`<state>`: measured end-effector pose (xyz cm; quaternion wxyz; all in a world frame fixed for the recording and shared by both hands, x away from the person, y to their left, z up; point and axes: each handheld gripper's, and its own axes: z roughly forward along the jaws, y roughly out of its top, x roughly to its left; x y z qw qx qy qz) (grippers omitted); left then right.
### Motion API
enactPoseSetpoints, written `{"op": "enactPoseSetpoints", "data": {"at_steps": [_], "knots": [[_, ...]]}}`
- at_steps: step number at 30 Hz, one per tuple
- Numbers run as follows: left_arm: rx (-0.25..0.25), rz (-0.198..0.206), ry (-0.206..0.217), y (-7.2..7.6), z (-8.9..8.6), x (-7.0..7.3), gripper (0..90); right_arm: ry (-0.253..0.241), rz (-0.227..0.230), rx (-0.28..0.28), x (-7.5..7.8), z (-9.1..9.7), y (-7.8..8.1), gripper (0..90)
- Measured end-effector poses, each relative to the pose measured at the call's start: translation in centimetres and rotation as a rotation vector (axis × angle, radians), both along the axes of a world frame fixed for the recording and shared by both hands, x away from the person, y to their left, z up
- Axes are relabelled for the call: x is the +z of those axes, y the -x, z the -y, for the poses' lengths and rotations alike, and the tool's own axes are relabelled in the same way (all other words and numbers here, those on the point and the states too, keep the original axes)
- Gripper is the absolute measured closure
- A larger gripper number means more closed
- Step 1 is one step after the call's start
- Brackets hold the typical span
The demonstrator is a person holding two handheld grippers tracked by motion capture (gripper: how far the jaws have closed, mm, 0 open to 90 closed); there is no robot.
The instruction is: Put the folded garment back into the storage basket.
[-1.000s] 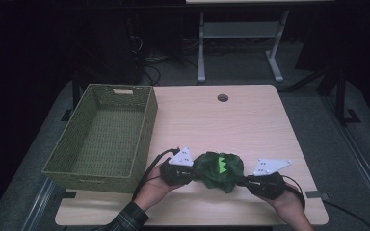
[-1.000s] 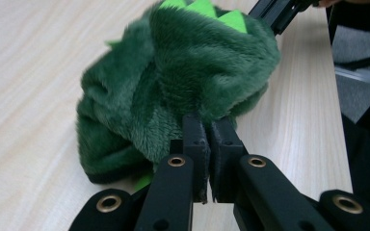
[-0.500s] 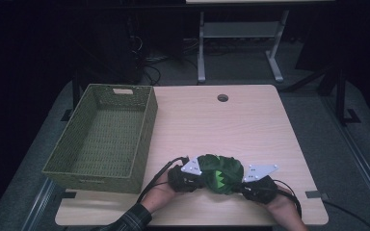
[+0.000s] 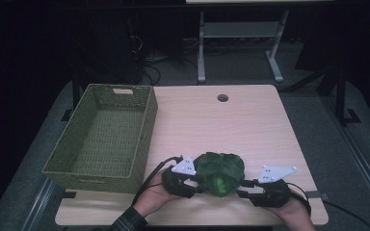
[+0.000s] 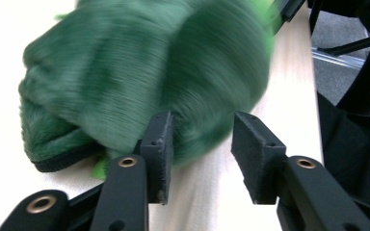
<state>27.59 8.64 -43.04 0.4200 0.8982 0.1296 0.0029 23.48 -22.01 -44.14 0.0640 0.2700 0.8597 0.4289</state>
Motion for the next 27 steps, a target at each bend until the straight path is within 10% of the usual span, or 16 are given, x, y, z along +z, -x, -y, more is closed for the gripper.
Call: {"op": "enactPoseSetpoints", "data": {"at_steps": [13,27], "knots": [[0.046,0.025,0.004,-2.0,1.7,1.2,88.7,-0.033,0.066,-0.039,2.1,-1.2,-2.4,89.9],[0.062,-0.020,-0.105,-3.3,2.6,-2.0,89.6,0.120,-0.057,-0.056,-1.7,-2.1,-4.0,90.0]]}}
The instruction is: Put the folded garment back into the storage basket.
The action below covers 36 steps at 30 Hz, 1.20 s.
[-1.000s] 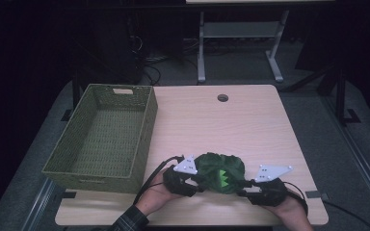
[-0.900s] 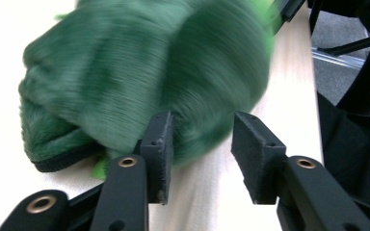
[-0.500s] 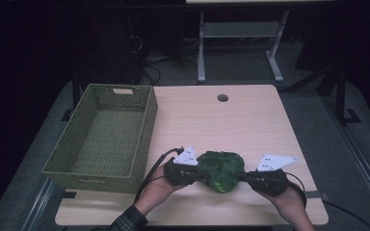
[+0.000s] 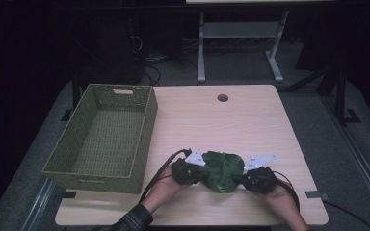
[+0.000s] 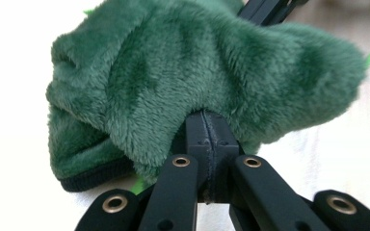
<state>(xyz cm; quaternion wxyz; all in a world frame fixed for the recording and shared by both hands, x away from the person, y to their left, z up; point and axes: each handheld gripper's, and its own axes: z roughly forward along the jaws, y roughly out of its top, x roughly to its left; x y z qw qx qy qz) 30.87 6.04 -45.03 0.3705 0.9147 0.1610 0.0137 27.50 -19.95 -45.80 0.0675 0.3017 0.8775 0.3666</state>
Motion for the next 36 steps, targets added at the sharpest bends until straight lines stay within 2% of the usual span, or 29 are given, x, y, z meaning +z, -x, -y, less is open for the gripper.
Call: {"op": "enactPoseSetpoints", "data": {"at_steps": [2,4,8,12,15,18,22,25,29,32,36], "knots": [[0.008,-0.004,-0.001,0.0,0.0,-0.2,89.7,0.012,-0.025,-0.002,-0.5,0.4,0.0,90.0],[0.000,-0.009,-0.024,-0.3,0.0,-0.6,89.7,0.018,-0.040,-0.004,-0.8,0.4,0.1,90.0],[0.004,-0.009,-0.023,-0.5,0.0,-0.8,89.7,0.018,-0.038,-0.002,-0.9,0.3,0.3,90.0],[0.017,-0.011,0.014,-0.2,-0.5,0.0,88.6,-0.002,-0.011,-0.005,-0.2,0.7,0.5,90.0],[0.012,-0.012,0.045,0.6,-1.1,1.3,88.3,-0.040,0.023,-0.025,1.2,1.5,0.3,90.0],[0.001,-0.025,0.048,1.5,-1.6,2.0,88.7,-0.056,0.044,-0.040,2.2,2.2,-0.3,90.0],[-0.026,-0.073,0.059,2.6,-1.9,2.2,89.7,-0.081,0.075,-0.067,3.3,2.8,-1.7,90.0],[-0.049,-0.074,0.062,2.9,-1.3,2.2,89.7,-0.094,0.079,-0.081,4.0,3.0,-3.1,90.0],[-0.073,-0.088,0.062,3.3,0.0,1.8,89.7,-0.112,0.085,-0.090,4.4,2.7,-5.8,90.0],[-0.090,-0.093,0.062,3.3,0.9,1.3,89.7,-0.120,0.069,-0.083,4.3,2.1,-7.6,90.0],[-0.098,-0.092,0.056,3.2,2.0,0.6,89.7,-0.098,0.030,-0.053,3.7,0.7,-10.0,90.0]]}}
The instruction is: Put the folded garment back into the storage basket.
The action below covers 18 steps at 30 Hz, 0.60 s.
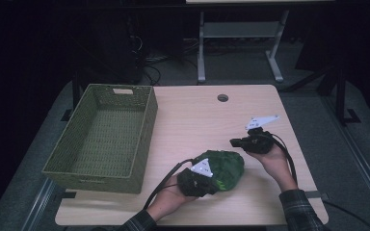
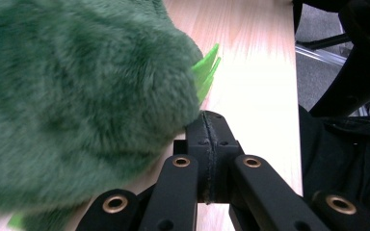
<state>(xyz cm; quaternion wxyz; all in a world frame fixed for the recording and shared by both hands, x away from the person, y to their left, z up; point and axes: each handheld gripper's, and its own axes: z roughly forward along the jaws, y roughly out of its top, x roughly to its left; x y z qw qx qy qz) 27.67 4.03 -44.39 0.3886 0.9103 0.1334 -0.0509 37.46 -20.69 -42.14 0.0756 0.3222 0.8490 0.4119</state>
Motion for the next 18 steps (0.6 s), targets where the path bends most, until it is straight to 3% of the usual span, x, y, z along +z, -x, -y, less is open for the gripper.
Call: {"op": "enactPoseSetpoints", "data": {"at_steps": [7,13,18], "knots": [[0.025,0.015,-0.013,-0.6,0.7,-1.0,89.6,0.044,-0.064,0.069,-1.6,-2.3,-1.5,90.0],[0.046,0.027,-0.039,-1.2,0.5,-1.5,89.7,0.073,-0.115,0.088,-2.5,-2.3,-0.9,90.0],[0.060,0.044,-0.061,-1.7,0.0,-1.4,89.7,0.066,-0.121,0.096,-3.1,-1.8,0.1,90.0]]}}
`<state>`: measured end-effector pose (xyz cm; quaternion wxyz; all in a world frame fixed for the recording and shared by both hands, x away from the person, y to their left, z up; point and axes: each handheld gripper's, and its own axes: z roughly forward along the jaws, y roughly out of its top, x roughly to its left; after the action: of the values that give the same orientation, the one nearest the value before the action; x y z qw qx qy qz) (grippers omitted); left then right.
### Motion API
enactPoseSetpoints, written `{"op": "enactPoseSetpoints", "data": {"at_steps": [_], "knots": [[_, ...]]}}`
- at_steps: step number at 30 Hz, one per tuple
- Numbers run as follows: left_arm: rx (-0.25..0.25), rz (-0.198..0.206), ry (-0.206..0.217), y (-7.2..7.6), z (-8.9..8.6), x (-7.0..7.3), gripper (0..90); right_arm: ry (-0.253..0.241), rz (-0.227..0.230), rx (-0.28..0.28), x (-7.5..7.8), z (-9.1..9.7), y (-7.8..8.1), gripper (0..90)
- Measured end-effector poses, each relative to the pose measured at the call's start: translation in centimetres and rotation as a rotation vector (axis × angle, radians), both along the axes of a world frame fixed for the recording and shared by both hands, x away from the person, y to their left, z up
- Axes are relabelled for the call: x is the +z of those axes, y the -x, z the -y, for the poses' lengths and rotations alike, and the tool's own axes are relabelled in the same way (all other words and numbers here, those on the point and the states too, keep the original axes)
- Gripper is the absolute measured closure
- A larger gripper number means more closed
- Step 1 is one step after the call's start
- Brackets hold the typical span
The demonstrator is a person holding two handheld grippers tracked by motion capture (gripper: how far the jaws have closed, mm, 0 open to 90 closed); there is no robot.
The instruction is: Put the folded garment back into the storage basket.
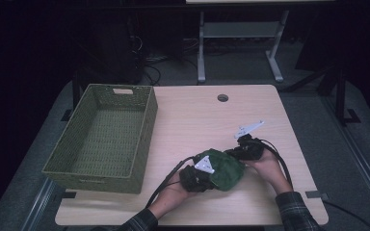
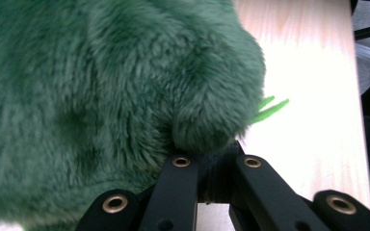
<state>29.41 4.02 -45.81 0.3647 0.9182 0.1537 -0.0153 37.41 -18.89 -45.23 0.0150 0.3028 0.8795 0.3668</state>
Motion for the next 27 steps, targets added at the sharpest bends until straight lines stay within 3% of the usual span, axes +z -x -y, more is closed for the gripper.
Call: {"op": "enactPoseSetpoints", "data": {"at_steps": [10,21,23,27], "knots": [[0.074,0.032,-0.033,-1.5,-2.0,0.2,89.6,0.002,0.017,-0.020,-0.1,1.5,2.5,90.0],[0.123,0.060,-0.051,-3.1,-3.6,0.6,89.6,0.040,0.040,0.004,0.2,1.2,6.3,90.0],[0.129,0.061,-0.042,-3.2,-4.0,0.9,89.1,0.042,0.056,-0.009,0.3,1.4,6.6,90.0],[0.134,0.059,-0.023,-3.0,-4.8,1.5,86.0,-0.011,0.093,-0.072,0.5,2.9,7.3,86.8]]}}
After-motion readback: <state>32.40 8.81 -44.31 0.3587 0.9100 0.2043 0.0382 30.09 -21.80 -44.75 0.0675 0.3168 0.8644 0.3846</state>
